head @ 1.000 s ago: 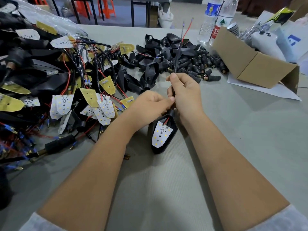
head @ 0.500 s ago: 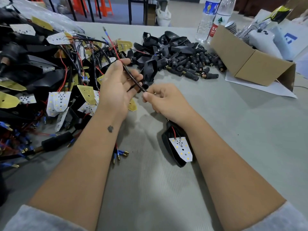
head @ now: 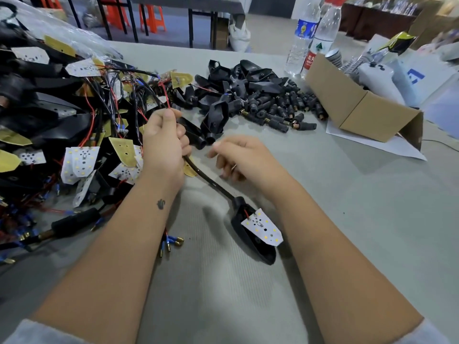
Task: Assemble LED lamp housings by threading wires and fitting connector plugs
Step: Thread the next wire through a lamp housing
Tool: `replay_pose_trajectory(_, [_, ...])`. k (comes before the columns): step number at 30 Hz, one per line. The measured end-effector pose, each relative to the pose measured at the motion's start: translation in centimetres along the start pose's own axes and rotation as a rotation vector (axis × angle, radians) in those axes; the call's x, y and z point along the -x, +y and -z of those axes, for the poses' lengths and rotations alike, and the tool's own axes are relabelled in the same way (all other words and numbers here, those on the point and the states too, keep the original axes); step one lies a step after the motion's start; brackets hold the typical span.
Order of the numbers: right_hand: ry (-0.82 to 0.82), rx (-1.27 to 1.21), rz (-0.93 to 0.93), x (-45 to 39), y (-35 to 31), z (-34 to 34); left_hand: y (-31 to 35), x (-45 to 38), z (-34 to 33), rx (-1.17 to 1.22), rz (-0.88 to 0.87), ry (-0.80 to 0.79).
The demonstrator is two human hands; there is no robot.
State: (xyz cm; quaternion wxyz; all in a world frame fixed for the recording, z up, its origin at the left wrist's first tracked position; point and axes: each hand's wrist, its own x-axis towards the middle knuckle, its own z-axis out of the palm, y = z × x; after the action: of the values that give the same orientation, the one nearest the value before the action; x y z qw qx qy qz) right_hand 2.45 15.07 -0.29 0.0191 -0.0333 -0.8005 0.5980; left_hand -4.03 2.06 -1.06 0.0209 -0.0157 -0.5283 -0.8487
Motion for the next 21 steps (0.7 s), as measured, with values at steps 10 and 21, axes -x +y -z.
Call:
replay_pose_trajectory(10, [0.552, 0.593, -0.237, -8.0, 1.9, 11.2, -1.4, -0.1, -0.5, -0.294, -0.013, -0.067])
replay_pose_trajectory(21, [0.382, 0.733, -0.338, -12.1, 2.9, 8.7, -1.6, -0.4, -0.7, -0.316, 0.006, -0.085])
